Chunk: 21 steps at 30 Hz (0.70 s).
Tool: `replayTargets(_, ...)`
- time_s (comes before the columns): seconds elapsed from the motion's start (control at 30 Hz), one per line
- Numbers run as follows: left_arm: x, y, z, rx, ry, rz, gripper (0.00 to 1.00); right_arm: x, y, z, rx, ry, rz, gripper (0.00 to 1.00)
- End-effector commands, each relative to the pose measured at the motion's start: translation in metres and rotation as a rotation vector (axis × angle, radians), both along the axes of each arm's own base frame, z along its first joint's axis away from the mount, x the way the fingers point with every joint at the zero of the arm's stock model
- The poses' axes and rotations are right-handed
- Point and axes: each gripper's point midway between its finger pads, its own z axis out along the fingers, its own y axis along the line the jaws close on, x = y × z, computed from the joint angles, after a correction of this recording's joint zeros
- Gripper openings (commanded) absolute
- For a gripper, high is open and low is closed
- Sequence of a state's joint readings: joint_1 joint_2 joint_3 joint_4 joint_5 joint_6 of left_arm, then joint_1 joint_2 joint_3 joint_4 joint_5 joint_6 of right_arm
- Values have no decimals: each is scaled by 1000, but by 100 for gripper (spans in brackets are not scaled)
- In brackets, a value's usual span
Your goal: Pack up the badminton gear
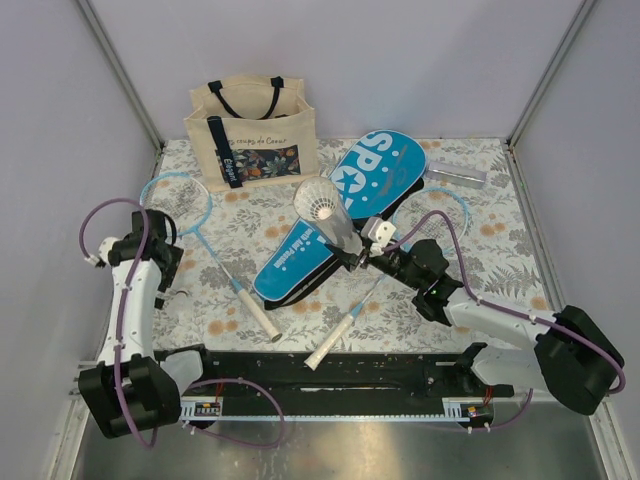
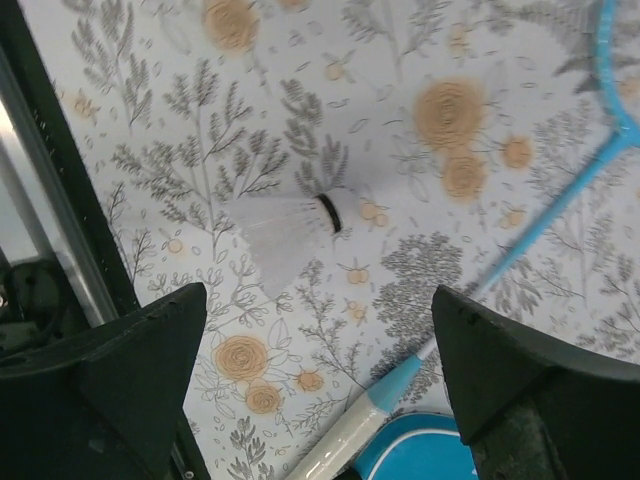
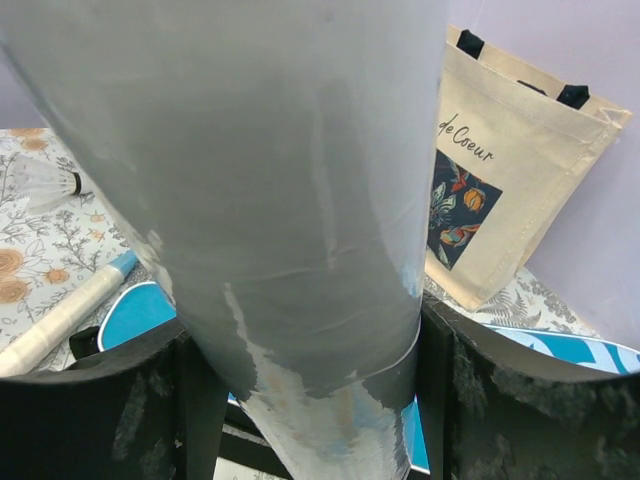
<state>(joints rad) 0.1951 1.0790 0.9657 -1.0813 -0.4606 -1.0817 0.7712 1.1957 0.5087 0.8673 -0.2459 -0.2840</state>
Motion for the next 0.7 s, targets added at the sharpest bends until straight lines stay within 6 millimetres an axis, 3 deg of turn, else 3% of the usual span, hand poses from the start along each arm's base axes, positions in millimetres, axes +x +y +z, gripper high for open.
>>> replayTargets(0.0,-11,0,-23,-100,-49,138,98,-1,-7,44,86,-32,-18,29)
replayTargets(0.2,-26,3,-51,-132,-37,181,99,-4,-11,48,91,-35,-19,29)
replayTargets(0.37,-17,0,-69,-159,-129,191,98,-6,-12,49,95,-41,-17,29)
replayTargets(0.57,1,0,-87,-218,-220,195,81,-10,-17,50,81,-57,-24,29)
replayTargets(0.67,5,-2,-90,-234,-211,186,65,-12,-20,48,76,-59,-26,29)
